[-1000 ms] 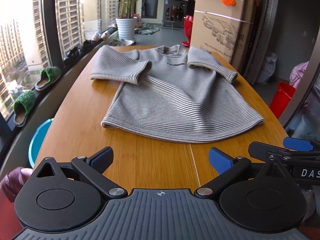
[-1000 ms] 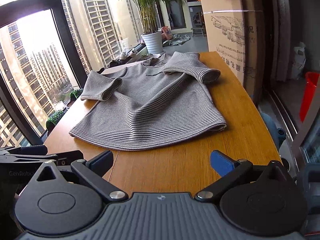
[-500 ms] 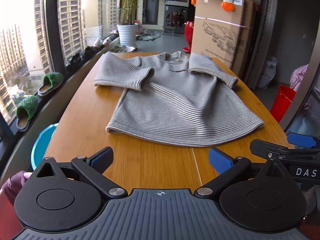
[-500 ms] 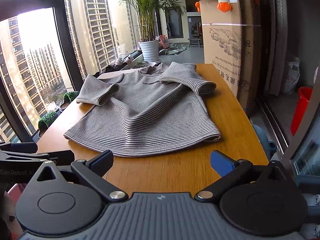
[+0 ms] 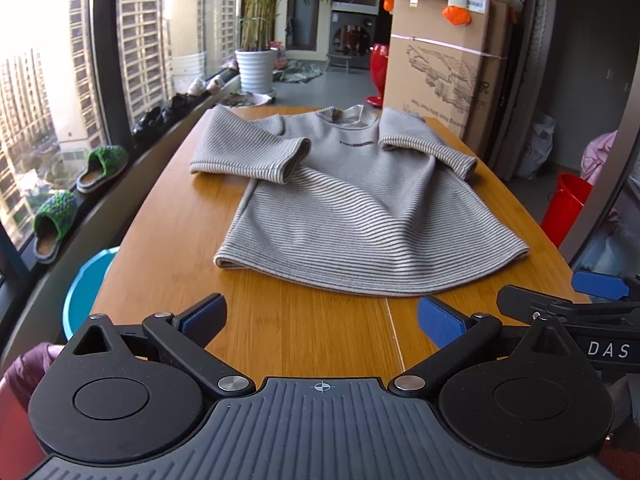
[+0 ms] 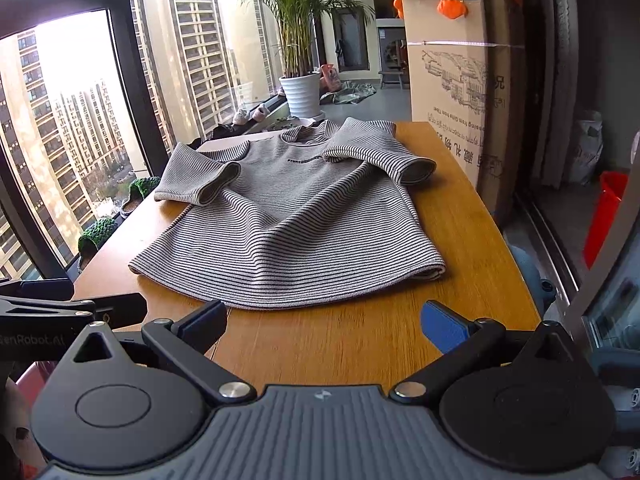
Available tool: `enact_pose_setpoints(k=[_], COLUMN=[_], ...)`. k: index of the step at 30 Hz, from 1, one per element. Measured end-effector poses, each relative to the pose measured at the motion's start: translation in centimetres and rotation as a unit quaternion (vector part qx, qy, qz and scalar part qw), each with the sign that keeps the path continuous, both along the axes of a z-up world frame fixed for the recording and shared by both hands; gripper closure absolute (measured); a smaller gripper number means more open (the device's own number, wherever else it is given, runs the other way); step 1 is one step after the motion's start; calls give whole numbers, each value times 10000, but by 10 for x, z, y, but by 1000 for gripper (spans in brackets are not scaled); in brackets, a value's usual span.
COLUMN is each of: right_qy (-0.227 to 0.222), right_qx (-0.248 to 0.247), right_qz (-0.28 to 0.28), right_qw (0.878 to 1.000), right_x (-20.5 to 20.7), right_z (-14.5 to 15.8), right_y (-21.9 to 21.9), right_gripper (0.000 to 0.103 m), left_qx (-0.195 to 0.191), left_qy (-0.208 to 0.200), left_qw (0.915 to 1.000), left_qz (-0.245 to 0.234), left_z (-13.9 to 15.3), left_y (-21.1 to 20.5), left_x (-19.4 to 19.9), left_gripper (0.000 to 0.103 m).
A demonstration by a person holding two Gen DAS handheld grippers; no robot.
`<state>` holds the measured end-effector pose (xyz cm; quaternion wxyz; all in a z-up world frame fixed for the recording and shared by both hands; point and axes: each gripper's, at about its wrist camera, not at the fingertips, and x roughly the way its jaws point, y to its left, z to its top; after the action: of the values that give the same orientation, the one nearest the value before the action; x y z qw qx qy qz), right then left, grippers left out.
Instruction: Fold clothes
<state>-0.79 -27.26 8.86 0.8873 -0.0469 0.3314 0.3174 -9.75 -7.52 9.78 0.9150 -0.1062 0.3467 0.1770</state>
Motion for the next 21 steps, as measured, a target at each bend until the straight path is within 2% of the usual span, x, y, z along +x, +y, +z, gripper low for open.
enact_pose_setpoints(k=[21], right_qy=[41], right_qx=[0], right_qz=[12], right_qw=[10000], right_x=[1], right_z=[-3], right_y=[-1], right_gripper=[0], left_qx=[-7], left_qy=[-6], left_qw=[10000], left_qz=[-1], left_z=[1], left_y=[2], left_x=[-2], left_gripper=[0])
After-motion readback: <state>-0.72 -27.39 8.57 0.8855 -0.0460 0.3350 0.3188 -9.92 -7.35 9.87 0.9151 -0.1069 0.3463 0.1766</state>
